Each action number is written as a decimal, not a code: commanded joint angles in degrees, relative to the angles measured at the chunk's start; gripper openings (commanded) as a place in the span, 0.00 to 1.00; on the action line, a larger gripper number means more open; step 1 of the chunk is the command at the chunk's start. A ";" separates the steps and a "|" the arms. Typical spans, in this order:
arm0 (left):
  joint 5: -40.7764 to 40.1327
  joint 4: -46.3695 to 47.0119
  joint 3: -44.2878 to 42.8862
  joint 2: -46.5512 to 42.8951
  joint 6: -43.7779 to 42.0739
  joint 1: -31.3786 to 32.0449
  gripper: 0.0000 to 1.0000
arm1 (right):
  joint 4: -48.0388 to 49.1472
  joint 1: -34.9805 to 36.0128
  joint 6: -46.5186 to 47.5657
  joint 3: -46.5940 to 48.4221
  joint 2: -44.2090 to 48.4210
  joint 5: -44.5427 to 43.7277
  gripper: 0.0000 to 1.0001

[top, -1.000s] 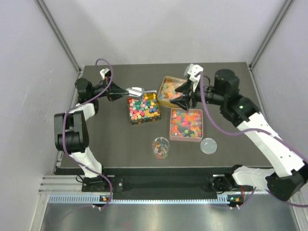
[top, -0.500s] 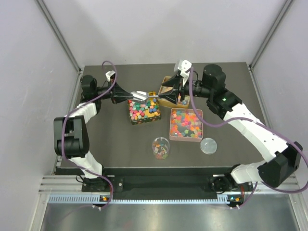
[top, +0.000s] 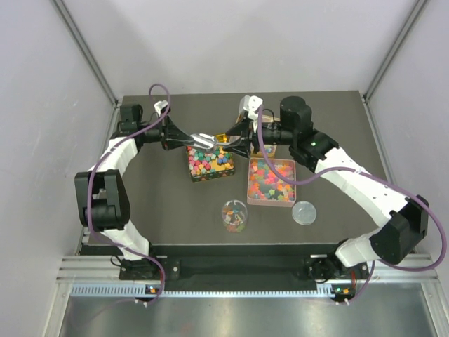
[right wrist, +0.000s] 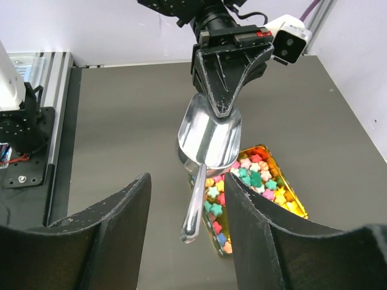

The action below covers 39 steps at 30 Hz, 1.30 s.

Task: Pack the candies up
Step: Adjust the spatula.

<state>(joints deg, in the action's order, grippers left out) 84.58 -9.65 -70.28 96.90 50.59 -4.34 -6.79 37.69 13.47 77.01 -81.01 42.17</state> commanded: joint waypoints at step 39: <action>6.48 0.95 0.06 -3.12 -0.40 -0.06 0.00 | 15.49 -2.10 -16.90 -2.92 -3.36 0.89 0.46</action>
<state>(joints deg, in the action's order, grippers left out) 84.58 -10.41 -70.26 96.86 50.02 -4.34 4.73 35.92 -1.52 69.89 -83.68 41.71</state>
